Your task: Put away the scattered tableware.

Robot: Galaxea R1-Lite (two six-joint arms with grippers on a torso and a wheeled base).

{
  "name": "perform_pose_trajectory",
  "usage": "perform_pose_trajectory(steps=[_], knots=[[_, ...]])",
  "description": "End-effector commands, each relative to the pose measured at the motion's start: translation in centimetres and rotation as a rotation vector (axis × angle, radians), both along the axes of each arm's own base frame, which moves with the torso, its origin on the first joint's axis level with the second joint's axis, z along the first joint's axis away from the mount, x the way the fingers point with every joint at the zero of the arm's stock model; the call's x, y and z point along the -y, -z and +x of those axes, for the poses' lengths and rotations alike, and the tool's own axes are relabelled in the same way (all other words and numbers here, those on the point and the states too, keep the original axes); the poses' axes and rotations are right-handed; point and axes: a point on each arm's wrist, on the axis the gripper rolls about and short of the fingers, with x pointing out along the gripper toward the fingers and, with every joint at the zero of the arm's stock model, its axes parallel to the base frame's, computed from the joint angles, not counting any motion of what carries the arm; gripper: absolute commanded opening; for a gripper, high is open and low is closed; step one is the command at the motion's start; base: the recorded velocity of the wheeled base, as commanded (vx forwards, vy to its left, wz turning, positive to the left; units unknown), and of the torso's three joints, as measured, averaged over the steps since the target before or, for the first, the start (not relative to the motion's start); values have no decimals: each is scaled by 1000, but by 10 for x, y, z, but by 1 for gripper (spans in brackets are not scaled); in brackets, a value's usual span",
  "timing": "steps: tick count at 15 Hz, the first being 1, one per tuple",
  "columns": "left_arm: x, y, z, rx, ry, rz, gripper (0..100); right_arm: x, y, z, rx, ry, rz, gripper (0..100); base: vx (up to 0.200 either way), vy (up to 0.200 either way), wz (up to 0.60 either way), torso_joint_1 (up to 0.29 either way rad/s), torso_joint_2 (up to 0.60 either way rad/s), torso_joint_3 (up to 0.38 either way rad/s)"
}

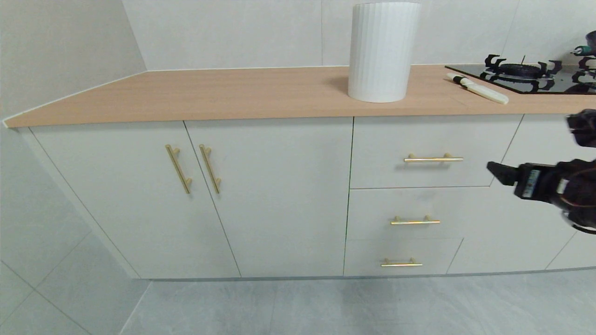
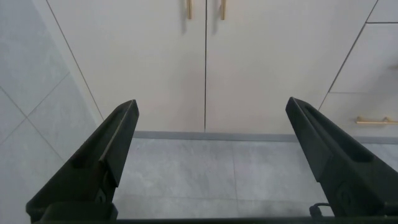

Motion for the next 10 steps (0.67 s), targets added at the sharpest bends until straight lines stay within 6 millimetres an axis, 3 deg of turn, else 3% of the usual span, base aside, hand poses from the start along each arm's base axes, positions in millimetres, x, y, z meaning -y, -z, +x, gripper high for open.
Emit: perform_pose_trajectory(steps=[1, 3, 4, 7, 10], knots=[[0, 0, 0, -1, -1, 0, 100, 25, 1, -120, 179, 26, -7, 100, 0, 0, 0, 0, 0, 0], [0, 0, 0, -1, -1, 0, 100, 37, 18, -154, 172, 117, -28, 100, 0, 0, 0, 0, 0, 0], [0, 0, 0, -1, -1, 0, 100, 45, 26, -186, 180, 209, -47, 100, 0, 0, 0, 0, 0, 0], [0, 0, 0, -1, -1, 0, 100, 53, 44, -238, 193, 306, -121, 100, 0, 0, 0, 0, 0, 0], [0, 0, 0, -1, -1, 0, 100, 52, 56, -257, 227, 401, -141, 100, 0, 0, 0, 0, 0, 0]])
